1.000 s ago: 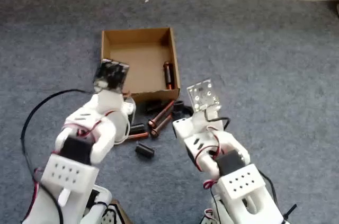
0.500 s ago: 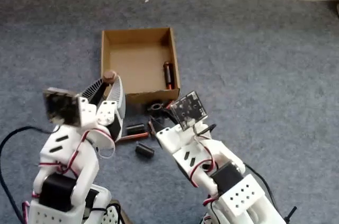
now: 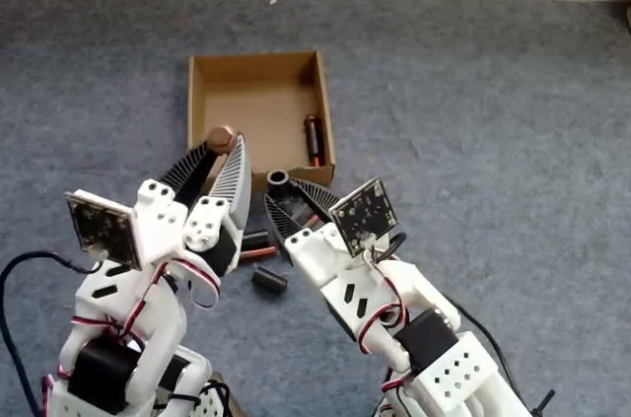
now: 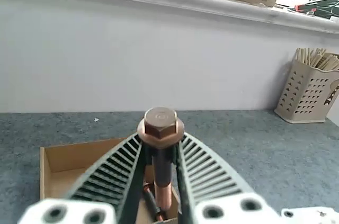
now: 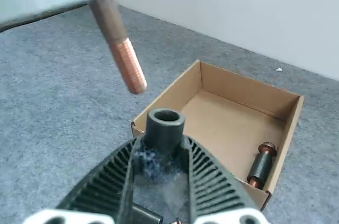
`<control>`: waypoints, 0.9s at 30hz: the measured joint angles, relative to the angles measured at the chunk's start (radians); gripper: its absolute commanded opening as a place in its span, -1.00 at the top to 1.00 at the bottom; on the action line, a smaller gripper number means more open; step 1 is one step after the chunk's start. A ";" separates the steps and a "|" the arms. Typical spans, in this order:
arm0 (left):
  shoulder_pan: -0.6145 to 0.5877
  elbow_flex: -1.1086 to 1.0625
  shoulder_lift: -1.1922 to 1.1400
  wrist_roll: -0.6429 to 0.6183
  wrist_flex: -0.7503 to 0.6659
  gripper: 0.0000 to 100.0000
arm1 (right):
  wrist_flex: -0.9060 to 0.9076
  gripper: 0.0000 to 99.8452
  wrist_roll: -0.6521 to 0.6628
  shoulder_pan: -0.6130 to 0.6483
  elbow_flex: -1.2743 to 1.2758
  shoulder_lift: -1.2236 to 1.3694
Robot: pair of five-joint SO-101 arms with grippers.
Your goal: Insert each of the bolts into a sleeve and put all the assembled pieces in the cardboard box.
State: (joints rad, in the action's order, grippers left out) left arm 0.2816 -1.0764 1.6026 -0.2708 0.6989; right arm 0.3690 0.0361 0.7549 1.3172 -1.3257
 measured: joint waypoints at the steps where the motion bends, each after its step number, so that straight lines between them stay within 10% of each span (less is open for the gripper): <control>1: 0.000 0.008 0.000 0.000 0.000 0.99 | 0.000 0.99 0.000 0.000 0.000 0.000; 27: 0.060 0.012 0.000 -0.003 0.117 0.99 | -0.150 0.99 0.204 0.058 0.124 -0.002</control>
State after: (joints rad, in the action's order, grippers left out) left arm 0.3414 -1.0641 1.6026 -0.2739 0.8155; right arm 0.2186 0.2401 0.8132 1.4415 -1.3272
